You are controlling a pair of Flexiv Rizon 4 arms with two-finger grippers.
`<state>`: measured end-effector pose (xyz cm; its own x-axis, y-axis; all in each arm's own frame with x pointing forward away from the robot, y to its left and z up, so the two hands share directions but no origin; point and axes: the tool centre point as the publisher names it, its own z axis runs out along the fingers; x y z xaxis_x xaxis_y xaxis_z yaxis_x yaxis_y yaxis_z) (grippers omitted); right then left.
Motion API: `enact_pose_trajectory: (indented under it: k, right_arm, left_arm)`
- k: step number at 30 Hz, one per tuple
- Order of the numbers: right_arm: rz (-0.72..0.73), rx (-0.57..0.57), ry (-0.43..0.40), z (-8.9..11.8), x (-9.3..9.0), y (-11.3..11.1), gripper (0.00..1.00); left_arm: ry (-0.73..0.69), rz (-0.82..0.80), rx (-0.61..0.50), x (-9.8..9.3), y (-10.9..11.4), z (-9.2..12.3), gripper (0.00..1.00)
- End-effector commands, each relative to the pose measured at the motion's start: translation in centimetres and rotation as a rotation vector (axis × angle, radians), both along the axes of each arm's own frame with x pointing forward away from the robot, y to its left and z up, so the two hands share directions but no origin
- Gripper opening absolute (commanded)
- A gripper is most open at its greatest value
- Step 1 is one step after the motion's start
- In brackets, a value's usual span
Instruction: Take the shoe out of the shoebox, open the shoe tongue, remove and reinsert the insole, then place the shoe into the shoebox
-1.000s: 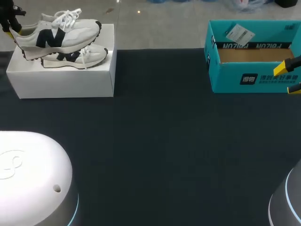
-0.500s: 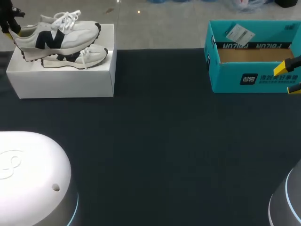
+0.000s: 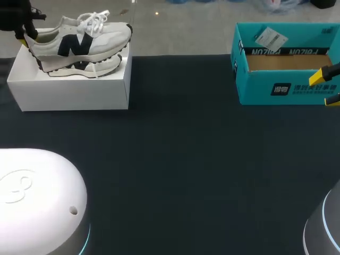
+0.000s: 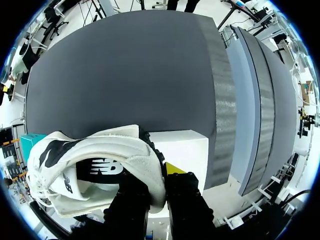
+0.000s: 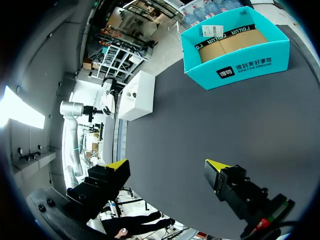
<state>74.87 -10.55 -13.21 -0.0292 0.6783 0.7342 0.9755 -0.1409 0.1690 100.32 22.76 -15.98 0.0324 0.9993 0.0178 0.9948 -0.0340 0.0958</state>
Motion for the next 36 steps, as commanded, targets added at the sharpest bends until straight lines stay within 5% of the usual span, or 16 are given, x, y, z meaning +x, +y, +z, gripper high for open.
enact_pose_trajectory:
  k: [1,24,36]
  right_arm:
    - [-0.001,-0.002,0.002,0.0,0.0,0.0,1.00]
    - [-0.001,-0.002,0.002,0.0,0.0,0.0,1.00]
    - [-0.001,-0.002,0.002,0.0,0.0,0.0,1.00]
  left_arm:
    - [-0.092,-0.028,0.012,-4.2,-2.1,0.4,0.00]
    - [-0.027,-0.203,-0.053,-13.3,-18.1,-3.0,0.00]
    - [0.025,-0.279,-0.108,-16.6,-23.0,-4.4,0.00]
